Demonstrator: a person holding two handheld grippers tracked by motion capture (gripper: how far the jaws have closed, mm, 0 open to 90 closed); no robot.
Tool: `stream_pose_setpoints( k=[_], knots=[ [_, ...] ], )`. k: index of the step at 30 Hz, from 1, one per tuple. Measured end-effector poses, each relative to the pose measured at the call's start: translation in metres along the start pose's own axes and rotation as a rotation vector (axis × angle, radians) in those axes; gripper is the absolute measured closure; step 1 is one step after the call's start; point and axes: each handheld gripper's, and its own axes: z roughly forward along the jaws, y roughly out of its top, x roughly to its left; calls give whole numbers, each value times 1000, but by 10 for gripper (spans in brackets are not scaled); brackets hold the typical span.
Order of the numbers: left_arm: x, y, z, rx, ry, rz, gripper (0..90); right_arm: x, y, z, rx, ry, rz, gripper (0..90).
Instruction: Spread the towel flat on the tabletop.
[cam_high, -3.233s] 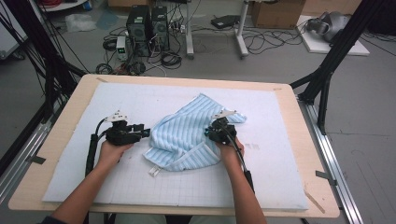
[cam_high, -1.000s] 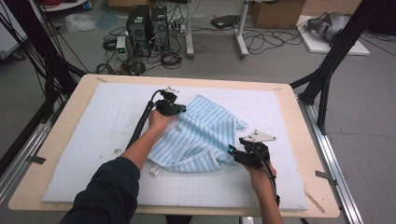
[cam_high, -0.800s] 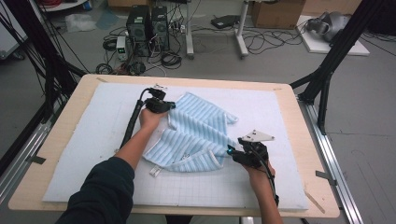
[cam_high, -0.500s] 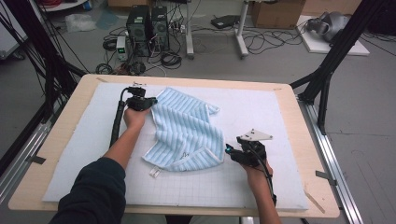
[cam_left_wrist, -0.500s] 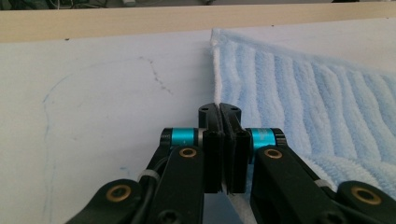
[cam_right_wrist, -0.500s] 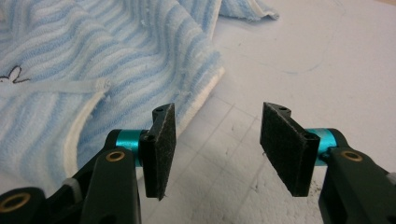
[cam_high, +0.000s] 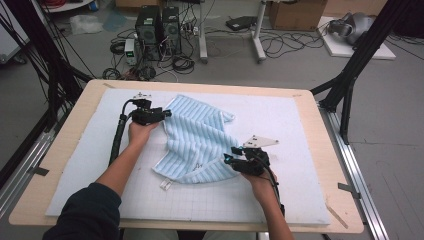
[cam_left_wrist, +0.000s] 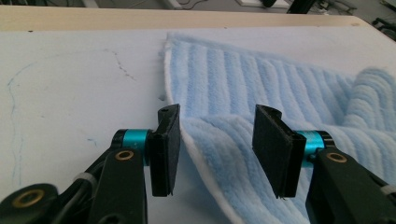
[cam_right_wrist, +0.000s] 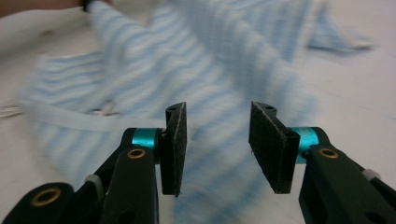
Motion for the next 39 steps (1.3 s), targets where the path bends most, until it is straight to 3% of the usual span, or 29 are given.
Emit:
stream_pose_setpoints(
  k=[3, 7, 10, 11, 13, 17, 21, 27, 30, 33, 34, 35, 36, 37, 39],
  knots=[
    [-2, -3, -7, 0, -17, 15, 528, 6, 0, 13, 44, 34, -17, 563],
    [-4, -8, -16, -11, -23, 28, 528, 7, 0, 25, 75, 44, -21, 568],
    [-5, -13, -23, 7, -28, 42, 518, 8, -2, 32, 128, 81, -27, 743],
    [-6, -15, -25, 7, -28, 54, 518, 8, -2, 32, 128, 81, -27, 743],
    [-10, -20, -33, 2, -23, 81, 527, 12, -2, 30, 142, 104, -60, 853],
    [-15, -24, -44, 1, -16, 128, 535, 20, -5, 16, 122, 139, -91, 882],
    [-21, -33, -62, -7, -13, 157, 531, 29, -15, -1, 127, 164, -117, 884],
    [-29, -45, -78, -5, -26, 159, 520, 36, -31, -25, 112, 176, -103, 883],
    [-37, -57, -89, 22, -47, 179, 514, 46, -42, -42, 112, 209, -90, 826],
    [-41, -64, -94, 39, -63, 185, 512, 51, -46, -53, 84, 185, -83, 738],
    [-45, -70, -97, 62, -99, 186, 511, 51, -46, -56, 65, 177, -63, 712],
    [-45, -70, -97, 62, -99, 186, 508, 50, -46, -59, 39, 163, -42, 677],
    [-47, -74, -98, 68, -125, 180, 508, 50, -46, -59, 39, 163, -42, 677],
    [-53, -80, -101, 97, -152, 193, 502, 50, -45, -64, -11, 152, -14, 668],
    [-56, -83, -101, 103, -167, 193, 500, 50, -44, -66, -32, 132, -13, 632]
  ],
)
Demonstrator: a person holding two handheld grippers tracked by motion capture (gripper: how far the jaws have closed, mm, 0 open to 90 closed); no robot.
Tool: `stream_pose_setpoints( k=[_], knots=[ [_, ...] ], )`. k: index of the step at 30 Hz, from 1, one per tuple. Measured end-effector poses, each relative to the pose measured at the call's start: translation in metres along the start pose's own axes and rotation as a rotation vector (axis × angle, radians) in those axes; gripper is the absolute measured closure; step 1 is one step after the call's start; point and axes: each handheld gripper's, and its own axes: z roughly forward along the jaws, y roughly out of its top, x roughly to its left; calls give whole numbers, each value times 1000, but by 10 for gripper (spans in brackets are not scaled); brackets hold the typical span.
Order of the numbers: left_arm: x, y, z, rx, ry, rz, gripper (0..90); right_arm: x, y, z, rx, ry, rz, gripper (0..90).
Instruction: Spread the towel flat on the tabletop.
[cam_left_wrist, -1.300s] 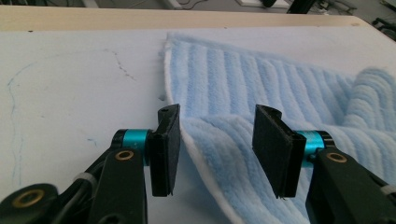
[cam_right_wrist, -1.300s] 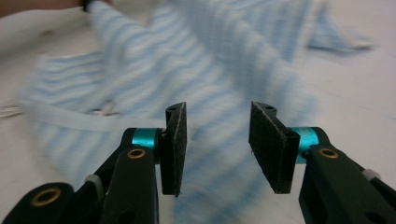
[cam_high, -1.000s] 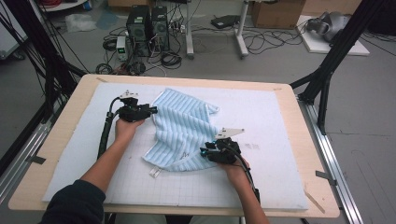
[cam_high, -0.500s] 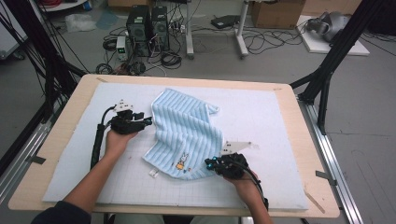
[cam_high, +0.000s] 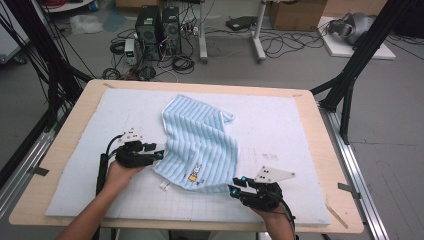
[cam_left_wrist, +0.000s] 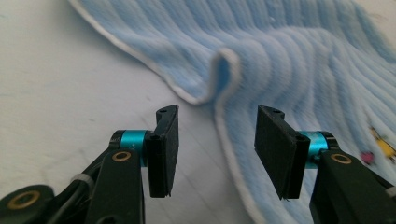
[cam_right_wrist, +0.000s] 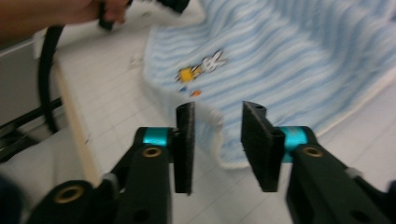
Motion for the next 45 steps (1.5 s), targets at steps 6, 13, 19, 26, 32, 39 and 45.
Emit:
stream_pose_setpoints(
  k=[6, 13, 19, 26, 32, 39, 45],
  knots=[
    [-17, -9, 5, 77, -21, 73, 531, -7, 6, 7, -24, -207, 41, 549],
    [-28, -15, -1, 94, -29, 110, 861, -25, 11, 36, 60, -322, 91, 512],
    [-41, -34, -24, 97, -96, 51, 863, -30, 8, 59, 163, -386, 85, 466],
    [-61, -42, -33, 129, -160, 87, 864, -30, 8, 51, 194, -322, 65, 863],
    [-75, -54, -44, 140, -208, 105, 864, -27, 2, 31, 245, -276, 48, 831],
    [-71, -52, -49, 100, -194, 75, 634, -24, 4, 20, 157, -303, 65, 617],
    [-43, -22, -50, -71, -76, 13, 535, -12, 27, 58, 97, -201, 13, 536]
  ],
)
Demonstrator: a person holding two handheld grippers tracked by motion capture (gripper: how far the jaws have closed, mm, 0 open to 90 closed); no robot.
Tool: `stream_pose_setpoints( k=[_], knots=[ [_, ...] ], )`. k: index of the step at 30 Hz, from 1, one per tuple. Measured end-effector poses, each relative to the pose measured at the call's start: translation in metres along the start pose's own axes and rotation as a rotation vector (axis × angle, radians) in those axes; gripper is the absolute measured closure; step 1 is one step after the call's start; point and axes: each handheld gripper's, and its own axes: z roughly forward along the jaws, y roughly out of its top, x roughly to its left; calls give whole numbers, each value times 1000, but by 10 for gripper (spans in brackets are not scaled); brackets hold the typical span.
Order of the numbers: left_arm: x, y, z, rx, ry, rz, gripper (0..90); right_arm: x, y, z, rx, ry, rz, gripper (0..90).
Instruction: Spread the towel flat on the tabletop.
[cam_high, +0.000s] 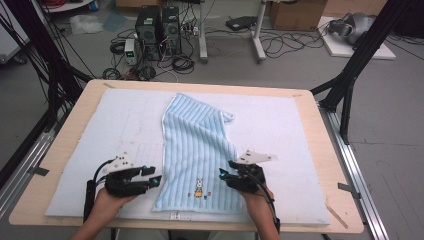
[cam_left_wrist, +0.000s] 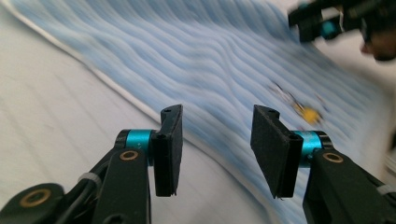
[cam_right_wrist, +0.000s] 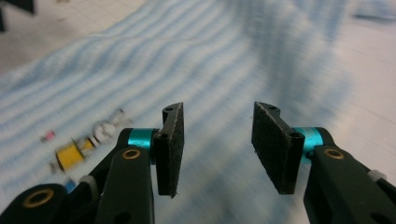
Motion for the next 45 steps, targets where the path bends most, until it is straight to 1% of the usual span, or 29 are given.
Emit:
stream_pose_setpoints(
  k=[1, 2, 5, 8, 9, 11, 12, 13, 16, 17, 18, 22, 25, 26, 27, 28, 29, 30, 31, 32, 33, 34, 35, 38, 39, 40, 42, 43, 45],
  knots=[
    [0, 0, 0, 0, 0, 0, 520, 0, 0, 0, 0, 0, 0, 536],
    [6, 5, 1, -19, 14, -8, 519, 7, 7, 17, 17, 50, -8, 537],
    [21, 17, 3, -67, 46, -58, 518, 14, 10, 34, 59, 76, -35, 578],
    [33, 24, 5, -93, 65, -91, 518, 20, 12, 47, 111, 80, -87, 740],
    [37, 25, 5, -96, 72, -96, 519, 19, 13, 46, 129, 123, -87, 853],
    [44, 26, 7, -93, 78, -108, 519, 19, 13, 45, 133, 135, -98, 859],
    [47, 26, 7, -93, 80, -113, 520, 21, 12, 43, 148, 190, -116, 860],
    [50, 26, 8, -96, 82, -115, 520, 21, 12, 43, 148, 190, -116, 860],
    [55, 27, 11, -102, 91, -107, 529, 25, 4, 34, 171, 324, -144, 859],
    [56, 28, 13, -105, 91, -109, 529, 25, 4, 34, 171, 324, -144, 859],
    [58, 29, 15, -101, 90, -109, 532, 27, 0, 29, 184, 368, -149, 859],
    [66, 35, 22, -108, 111, -90, 536, 31, -5, 21, 209, 442, -177, 831],
    [69, 38, 25, -103, 117, -81, 536, 28, -3, 18, 197, 453, -177, 755],
    [72, 39, 28, -106, 120, -80, 535, 18, 4, 16, 146, 446, -143, 677],
    [72, 39, 28, -106, 120, -80, 534, 18, 4, 16, 146, 446, -143, 677],
    [74, 40, 30, -109, 124, -83, 531, 3, 13, 16, 83, 401, -90, 617],
    [74, 40, 30, -109, 124, -83, 531, 3, 13, 16, 83, 401, -90, 617],
    [75, 40, 31, -113, 125, -82, 530, -15, 22, 18, 47, 305, -51, 599],
    [76, 40, 32, -108, 125, -80, 530, -15, 22, 18, 47, 305, -51, 599],
    [78, 40, 35, -103, 126, -85, 527, -33, 31, 24, 11, 190, -16, 580],
    [78, 40, 35, -103, 126, -85, 526, -33, 31, 24, 11, 190, -16, 580],
    [79, 39, 36, -103, 126, -90, 521, -48, 38, 32, 10, 67, 14, 574],
    [80, 39, 37, -98, 124, -92, 521, -48, 38, 32, 10, 67, 14, 574],
    [82, 38, 39, -94, 126, -107, 509, -64, 44, 51, 55, -67, 53, 590],
    [83, 38, 39, -88, 126, -109, 506, -67, 44, 57, 76, -97, 61, 610],
    [84, 37, 39, -84, 125, -116, 504, -70, 43, 68, 123, -133, 61, 712],
    [85, 37, 39, -84, 127, -117, 504, -70, 41, 70, 129, -131, 52, 757],
    [85, 37, 39, -85, 128, -119, 503, -70, 41, 69, 128, -107, 56, 853],
    [86, 36, 40, -83, 128, -122, 503, -68, 40, 61, 163, -85, 8, 869]
  ],
)
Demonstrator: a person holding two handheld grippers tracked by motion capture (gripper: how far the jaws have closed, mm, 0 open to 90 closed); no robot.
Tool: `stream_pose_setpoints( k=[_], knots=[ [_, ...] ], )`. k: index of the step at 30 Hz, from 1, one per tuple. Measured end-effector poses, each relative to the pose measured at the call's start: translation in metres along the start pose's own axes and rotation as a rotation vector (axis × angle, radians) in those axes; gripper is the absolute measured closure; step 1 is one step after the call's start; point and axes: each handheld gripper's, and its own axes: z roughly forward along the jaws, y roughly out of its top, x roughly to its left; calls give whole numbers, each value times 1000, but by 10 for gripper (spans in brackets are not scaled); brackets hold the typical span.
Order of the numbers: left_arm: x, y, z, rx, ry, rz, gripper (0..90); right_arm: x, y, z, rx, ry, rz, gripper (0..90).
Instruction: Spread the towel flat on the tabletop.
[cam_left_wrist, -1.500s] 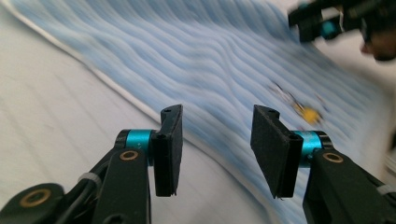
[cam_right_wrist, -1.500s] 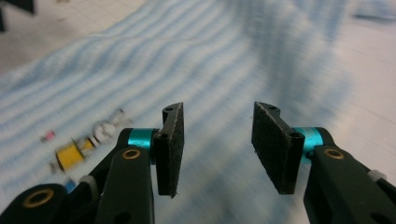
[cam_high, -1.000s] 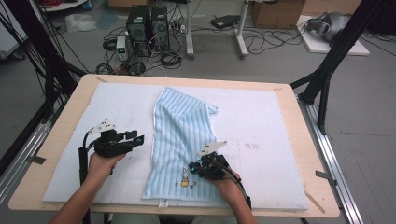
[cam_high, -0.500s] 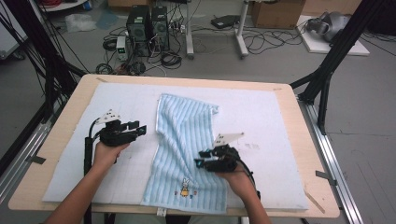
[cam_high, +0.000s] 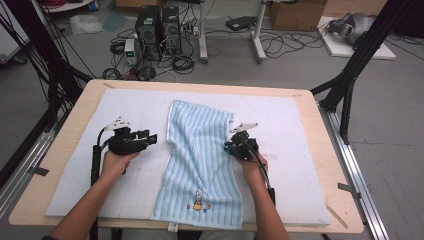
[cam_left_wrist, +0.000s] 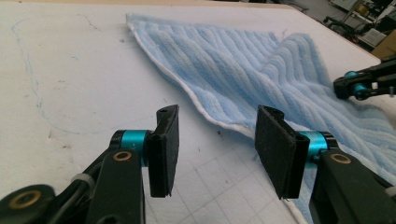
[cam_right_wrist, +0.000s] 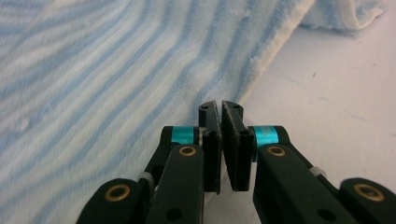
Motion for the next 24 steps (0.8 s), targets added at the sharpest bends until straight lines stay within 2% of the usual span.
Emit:
stream_pose_setpoints(
  k=[4, 5, 7, 8, 9, 10, 11, 12, 16, 18, 20, 24],
  knots=[
    [1, -1, 4, 7, 4, 0, 502, -3, -10, -12, 17, -4, 3, 869],
    [2, 1, 7, 10, 9, -7, 497, -4, -17, -21, 36, 12, 11, 867],
    [2, 2, 9, 7, 13, -11, 492, -5, -20, -25, 46, 17, 9, 862],
    [3, 4, 10, 7, 14, -12, 485, -7, -25, -31, 60, 37, 25, 808],
    [4, 6, 13, 8, 19, -15, 485, -7, -25, -31, 60, 37, 25, 808],
    [4, 7, 15, -1, 24, -17, 477, -8, -27, -36, 36, 29, 21, 756],
    [5, 9, 18, -7, 26, -24, 477, -8, -27, -36, 36, 29, 21, 756],
    [7, 13, 25, 16, 25, -31, 469, -10, -28, -40, -5, 14, 23, 697],
    [12, 21, 38, 31, 22, -37, 453, -12, -27, -45, -67, 1, 28, 666],
    [16, 29, 47, 28, 23, -51, 447, -12, -27, -45, -76, 1, 28, 651],
    [21, 37, 58, 45, 34, -60, 445, -12, -27, -45, -77, 2, 26, 646],
    [34, 49, 89, 80, 82, -75, 444, -12, -26, -46, -95, -1, 27, 619]
  ],
)
